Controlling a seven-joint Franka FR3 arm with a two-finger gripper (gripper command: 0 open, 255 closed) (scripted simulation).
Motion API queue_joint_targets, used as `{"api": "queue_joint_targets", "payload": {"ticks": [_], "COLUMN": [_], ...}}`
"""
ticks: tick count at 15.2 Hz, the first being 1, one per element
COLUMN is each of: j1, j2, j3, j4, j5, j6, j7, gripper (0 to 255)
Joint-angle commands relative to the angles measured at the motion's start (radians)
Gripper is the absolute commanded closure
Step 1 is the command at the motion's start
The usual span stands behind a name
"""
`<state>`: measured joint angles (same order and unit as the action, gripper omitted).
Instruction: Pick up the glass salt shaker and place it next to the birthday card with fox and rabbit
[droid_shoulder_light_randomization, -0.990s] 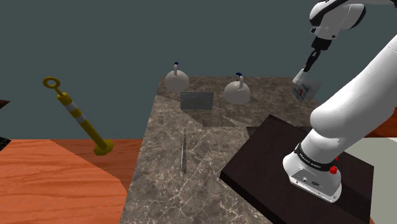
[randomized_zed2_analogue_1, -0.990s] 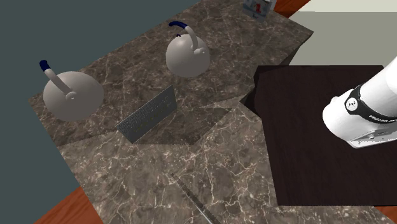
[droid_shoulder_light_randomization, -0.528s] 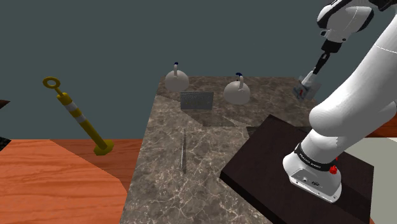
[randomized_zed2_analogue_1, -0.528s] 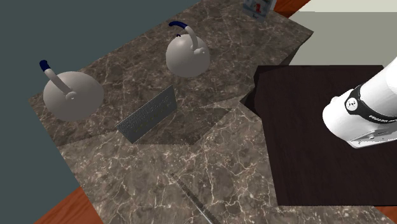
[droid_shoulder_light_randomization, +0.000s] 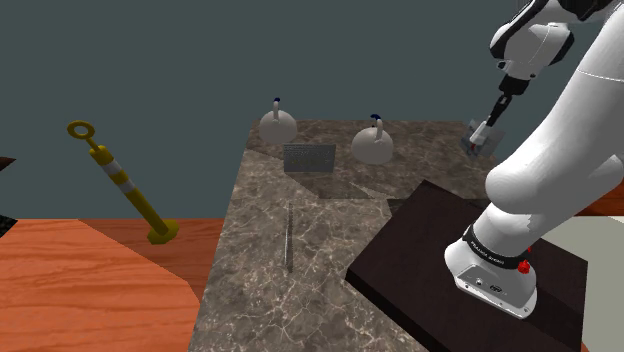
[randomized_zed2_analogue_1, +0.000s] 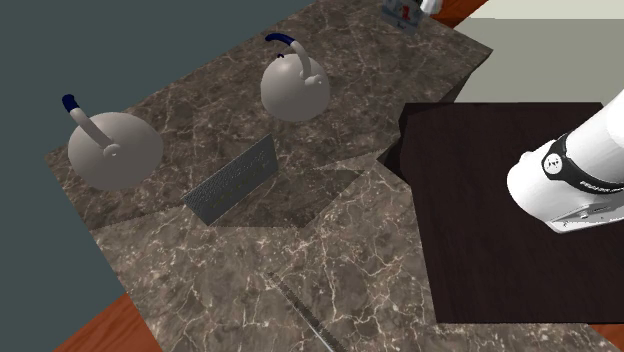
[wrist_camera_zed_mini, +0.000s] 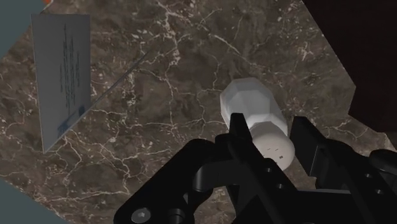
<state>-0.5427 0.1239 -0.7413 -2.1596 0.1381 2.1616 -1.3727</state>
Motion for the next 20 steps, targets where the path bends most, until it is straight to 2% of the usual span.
{"api": "queue_joint_targets", "payload": {"ticks": [1, 20], "j1": [-0.003, -0.075], "j2": [0.017, 0.234], "j3": [0.004, 0.093], "j4": [-0.012, -0.057], "j5": [0.017, 0.228], "j6": [0.025, 0.225], "j7": [-0.011, -0.160], "gripper": [255, 255]}}
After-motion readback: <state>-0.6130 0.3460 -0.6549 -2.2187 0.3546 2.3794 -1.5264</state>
